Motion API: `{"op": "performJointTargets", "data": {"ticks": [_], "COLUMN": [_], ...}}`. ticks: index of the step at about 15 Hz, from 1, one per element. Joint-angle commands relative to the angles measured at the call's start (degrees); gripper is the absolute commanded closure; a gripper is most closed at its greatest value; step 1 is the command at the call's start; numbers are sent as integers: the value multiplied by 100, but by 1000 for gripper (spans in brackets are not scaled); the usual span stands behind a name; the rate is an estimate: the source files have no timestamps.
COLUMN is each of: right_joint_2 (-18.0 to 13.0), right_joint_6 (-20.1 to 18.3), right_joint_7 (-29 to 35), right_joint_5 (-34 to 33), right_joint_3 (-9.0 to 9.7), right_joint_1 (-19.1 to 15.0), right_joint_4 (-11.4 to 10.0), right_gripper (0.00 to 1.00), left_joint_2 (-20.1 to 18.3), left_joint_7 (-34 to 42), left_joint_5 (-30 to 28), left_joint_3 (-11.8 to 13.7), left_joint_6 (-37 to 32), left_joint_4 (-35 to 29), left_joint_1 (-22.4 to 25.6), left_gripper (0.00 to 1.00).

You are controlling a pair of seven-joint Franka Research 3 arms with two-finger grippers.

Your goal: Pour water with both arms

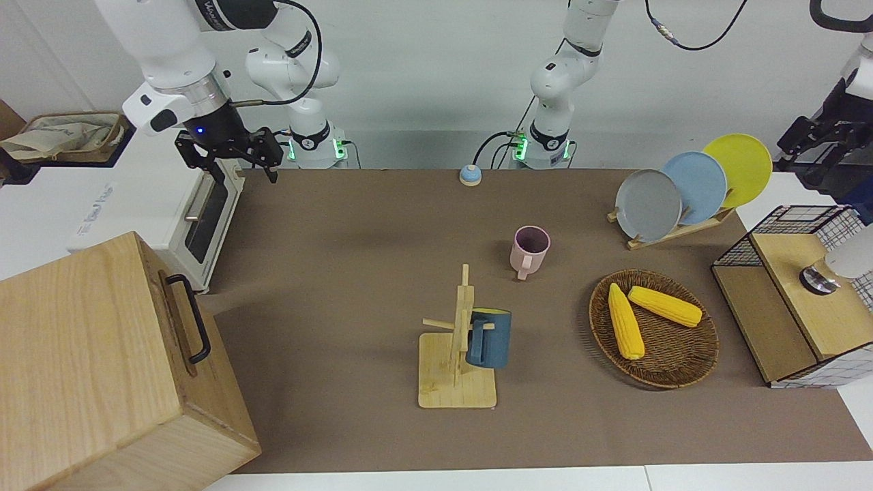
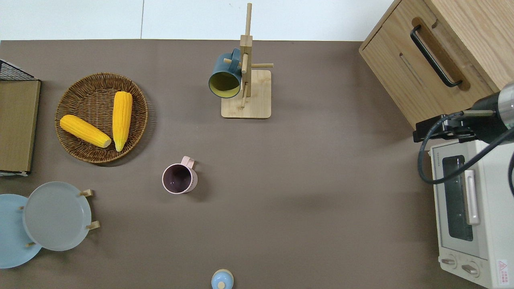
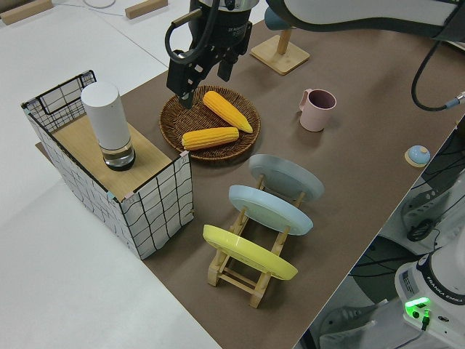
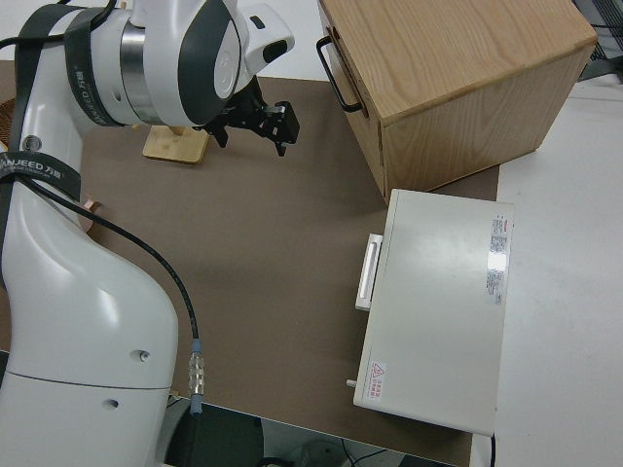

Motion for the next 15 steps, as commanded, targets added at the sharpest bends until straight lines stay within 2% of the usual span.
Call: {"op": "performJointTargets", "data": {"ticks": [1, 2, 3, 6, 9, 13, 15], "right_joint_2": [-94, -94, -94, -94, -94, -94, -94], "right_joint_6": [-46, -46, -46, -46, -46, -46, -46], "right_joint_7": [-87, -79, -79, -79, -79, -87, -88], "right_joint_5": [93, 93, 93, 93, 93, 93, 93], "right_joint_3": [-5, -5, -5, -5, -5, -5, -5], "right_joint_1": [-32, -32, -32, -32, -32, -32, -32], "right_joint_4": [-79, -79, -79, -79, -79, -79, -79], "right_gripper": [9, 9, 9, 9, 9, 9, 9], "left_joint_2": [-19, -19, -19, -28, -19, -2, 7], "left_joint_7": [-842, -965, -1036, -1458, -1511, -1529, -1704], "left_joint_5": [285, 494, 584, 593, 584, 576, 514], "left_joint_3": [-484, -764, -923, -1162, -1354, -1435, -1321], "left_joint_6": [-236, -341, -438, -597, -606, -641, -632], "left_joint_4": [-151, -143, -143, -125, -125, -99, -99], "left_joint_1": [-102, -111, -128, -128, -172, -190, -530], "left_gripper": [5, 5, 5, 5, 5, 5, 5]}}
